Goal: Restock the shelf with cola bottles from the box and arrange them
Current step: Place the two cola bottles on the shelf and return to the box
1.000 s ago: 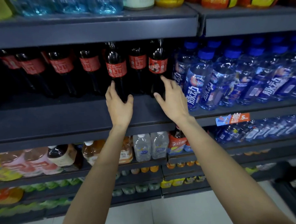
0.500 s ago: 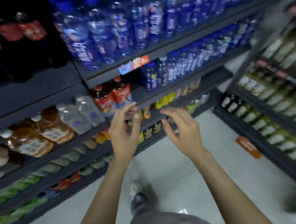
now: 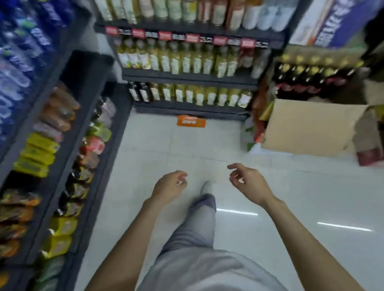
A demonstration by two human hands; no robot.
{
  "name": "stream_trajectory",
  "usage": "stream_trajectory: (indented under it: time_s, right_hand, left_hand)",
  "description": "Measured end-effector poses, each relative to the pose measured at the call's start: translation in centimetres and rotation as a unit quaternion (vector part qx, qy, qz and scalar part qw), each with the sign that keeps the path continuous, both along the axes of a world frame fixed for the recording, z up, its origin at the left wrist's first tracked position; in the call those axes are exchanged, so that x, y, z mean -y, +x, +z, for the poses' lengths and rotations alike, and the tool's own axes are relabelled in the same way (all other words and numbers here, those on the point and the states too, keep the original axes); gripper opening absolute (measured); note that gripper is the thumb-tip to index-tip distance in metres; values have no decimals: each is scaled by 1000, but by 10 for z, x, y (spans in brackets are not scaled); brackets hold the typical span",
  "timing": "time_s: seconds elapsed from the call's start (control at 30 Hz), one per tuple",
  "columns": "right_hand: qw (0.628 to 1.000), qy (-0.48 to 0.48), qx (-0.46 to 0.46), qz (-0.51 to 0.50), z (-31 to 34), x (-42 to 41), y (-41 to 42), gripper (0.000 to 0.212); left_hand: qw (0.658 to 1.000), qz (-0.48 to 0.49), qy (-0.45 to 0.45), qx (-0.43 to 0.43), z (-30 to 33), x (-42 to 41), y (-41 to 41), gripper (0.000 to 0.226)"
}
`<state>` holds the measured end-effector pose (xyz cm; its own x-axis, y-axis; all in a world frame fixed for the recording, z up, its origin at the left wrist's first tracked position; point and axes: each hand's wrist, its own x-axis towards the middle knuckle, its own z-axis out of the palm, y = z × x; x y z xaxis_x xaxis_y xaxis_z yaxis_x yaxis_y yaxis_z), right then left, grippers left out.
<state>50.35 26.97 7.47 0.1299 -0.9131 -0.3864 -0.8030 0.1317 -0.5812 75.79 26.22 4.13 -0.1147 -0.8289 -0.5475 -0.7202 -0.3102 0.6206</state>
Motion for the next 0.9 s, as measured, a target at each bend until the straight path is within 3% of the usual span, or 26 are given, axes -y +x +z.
stream_trajectory:
  time_s: [0.2,0.33,0.53,0.63,0.73,0.9]
  right_hand:
    - [985,77,-46,-146,-22,63,-140,30]
    - [977,89,-69,-182,-16,115,-219,28]
    - [959,47,-19,-278,-21,213,-325,26]
    - [961,40,-19,-272,-41,263,-377,27]
    - [981,37,-55,-185,-70,315,-426,37]
    - [987,78,-78,-120,-118,393,-491,49]
  left_hand:
    - [997,-43,55,16,-39,108,-112,23]
    - [998,-53,17,-3,-30,189,-199,25]
    - [997,-69,-32,29,-16,288,-320,29]
    - [991,-104,-61,55,-19,326,-381,28]
    - [990,-115,-66,49,-34,361,-438,32]
    - [999,-33,-10,27,-71,409,-519,40]
